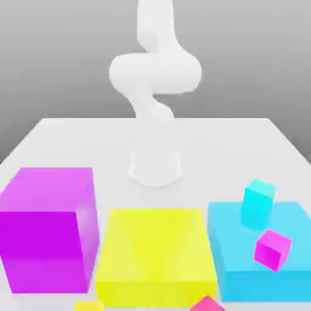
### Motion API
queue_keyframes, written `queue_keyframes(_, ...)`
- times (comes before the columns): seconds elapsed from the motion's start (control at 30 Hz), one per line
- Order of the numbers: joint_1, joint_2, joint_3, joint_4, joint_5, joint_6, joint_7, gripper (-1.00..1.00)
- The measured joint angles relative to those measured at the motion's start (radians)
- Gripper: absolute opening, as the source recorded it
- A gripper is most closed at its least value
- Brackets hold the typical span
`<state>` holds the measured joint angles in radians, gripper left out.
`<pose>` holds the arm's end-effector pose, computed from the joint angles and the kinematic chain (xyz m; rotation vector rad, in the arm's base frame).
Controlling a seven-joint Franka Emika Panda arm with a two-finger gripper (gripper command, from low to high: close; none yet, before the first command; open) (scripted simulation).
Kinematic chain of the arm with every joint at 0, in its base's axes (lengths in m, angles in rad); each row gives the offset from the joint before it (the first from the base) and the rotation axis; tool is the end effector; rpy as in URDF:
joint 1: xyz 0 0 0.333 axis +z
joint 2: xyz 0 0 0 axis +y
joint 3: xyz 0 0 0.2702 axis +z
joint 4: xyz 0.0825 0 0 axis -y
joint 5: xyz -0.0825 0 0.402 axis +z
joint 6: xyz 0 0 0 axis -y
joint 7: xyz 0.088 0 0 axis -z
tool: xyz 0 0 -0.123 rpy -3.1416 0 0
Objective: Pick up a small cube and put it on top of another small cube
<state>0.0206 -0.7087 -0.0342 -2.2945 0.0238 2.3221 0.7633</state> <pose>0.4378 -0.0084 0.6361 -2.4712 1.0256 -0.9357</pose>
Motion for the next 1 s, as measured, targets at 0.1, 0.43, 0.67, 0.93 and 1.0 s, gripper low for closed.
queue_keyframes(0.1,0.024,0.114,-0.042,0.007,0.032,0.027,-0.048,0.0)
queue_keyframes(0.43,0.07,0.479,-0.145,0.03,0.146,0.112,-0.209,0.0)
queue_keyframes(0.67,0.053,0.731,-0.169,0.045,0.205,0.173,-0.306,0.0)
queue_keyframes(0.93,0.024,1.002,-0.185,0.059,0.19,0.255,-0.362,0.0)
queue_keyframes(1.0,0.02,1.067,-0.196,0.061,0.173,0.277,-0.366,0.0)
